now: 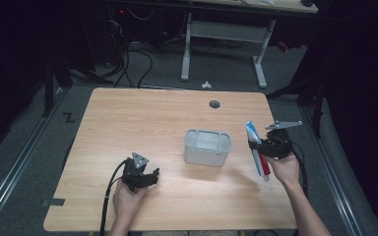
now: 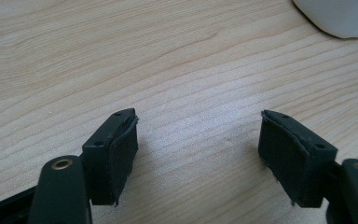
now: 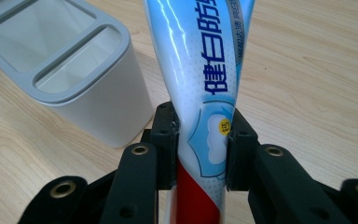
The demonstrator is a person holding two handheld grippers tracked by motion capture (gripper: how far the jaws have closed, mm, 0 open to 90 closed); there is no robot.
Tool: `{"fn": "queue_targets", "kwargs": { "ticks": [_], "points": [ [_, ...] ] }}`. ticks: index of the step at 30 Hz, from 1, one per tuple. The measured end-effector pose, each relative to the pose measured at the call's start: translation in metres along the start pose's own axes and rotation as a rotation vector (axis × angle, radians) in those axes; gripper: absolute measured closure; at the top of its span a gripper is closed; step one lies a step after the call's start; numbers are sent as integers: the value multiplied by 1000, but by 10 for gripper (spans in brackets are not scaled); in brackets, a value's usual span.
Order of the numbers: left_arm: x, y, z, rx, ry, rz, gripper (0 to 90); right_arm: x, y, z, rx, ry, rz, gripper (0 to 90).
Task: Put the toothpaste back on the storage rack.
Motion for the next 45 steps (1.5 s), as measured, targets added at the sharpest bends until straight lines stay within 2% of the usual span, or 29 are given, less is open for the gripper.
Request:
{"fn": "queue_targets", "kwargs": {
  "ticks": [6, 16, 23, 31, 35, 45],
  "points": [
    [0, 0, 0, 0, 0, 0, 289, 3, 5, -6, 14, 0, 27, 706],
    [0, 0, 0, 0, -1, -1, 289, 20, 19, -26, 37, 57, 101, 712],
    [0, 0, 0, 0, 0, -1, 290, 35, 27, -37, 76, 84, 143, 722],
    [0, 0, 0, 0, 0, -1, 290, 50, 27, -48, 115, 110, 166, 731],
    [0, 0, 0, 1, 0, 0, 290, 60, 29, -54, 130, 122, 198, 731],
    [0, 0, 0, 1, 0, 0, 289, 87, 28, -64, 145, 144, 252, 729]
  ]
}}
Point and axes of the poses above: each handheld gripper's, and its own axes: y roughly backward along the jaws, x roughly out of its top, z roughly to its right, the point moved 4 cm from there along -y, roughly forward along the jaws, and after that the axes turned 12 degrees about y, right-handed, at the moved point
